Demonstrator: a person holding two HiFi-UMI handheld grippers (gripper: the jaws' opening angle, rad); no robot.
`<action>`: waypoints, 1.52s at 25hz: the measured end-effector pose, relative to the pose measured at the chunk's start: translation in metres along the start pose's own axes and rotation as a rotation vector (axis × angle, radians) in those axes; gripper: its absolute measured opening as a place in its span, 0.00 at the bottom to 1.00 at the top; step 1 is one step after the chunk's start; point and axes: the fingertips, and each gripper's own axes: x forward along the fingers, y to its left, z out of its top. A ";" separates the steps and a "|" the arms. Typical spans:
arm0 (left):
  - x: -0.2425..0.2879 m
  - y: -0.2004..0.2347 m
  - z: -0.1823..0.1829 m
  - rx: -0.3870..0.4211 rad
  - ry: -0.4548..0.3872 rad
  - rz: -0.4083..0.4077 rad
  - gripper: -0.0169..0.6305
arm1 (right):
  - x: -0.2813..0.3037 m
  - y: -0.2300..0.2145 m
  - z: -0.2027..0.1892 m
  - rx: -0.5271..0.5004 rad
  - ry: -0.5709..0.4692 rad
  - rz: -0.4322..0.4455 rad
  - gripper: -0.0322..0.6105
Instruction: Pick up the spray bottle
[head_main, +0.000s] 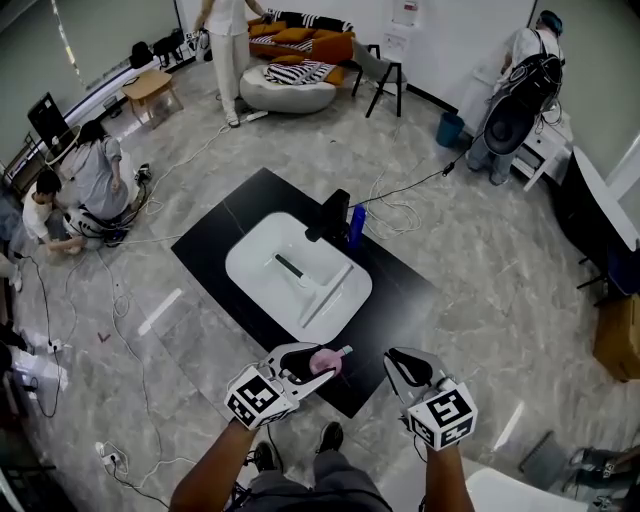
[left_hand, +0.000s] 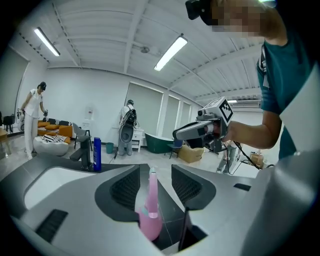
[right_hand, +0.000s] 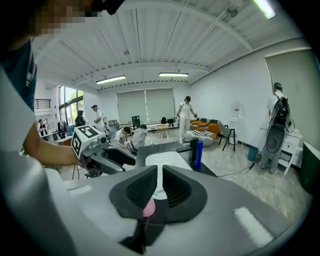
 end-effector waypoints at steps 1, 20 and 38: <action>0.004 0.000 -0.004 0.001 0.008 0.000 0.32 | 0.001 -0.001 -0.003 0.005 0.002 0.000 0.11; 0.058 0.012 -0.057 -0.003 0.119 0.037 0.19 | -0.001 -0.030 -0.048 0.069 0.036 -0.040 0.11; -0.018 0.005 -0.012 0.050 0.096 0.088 0.16 | -0.018 0.016 -0.002 0.023 -0.031 -0.035 0.11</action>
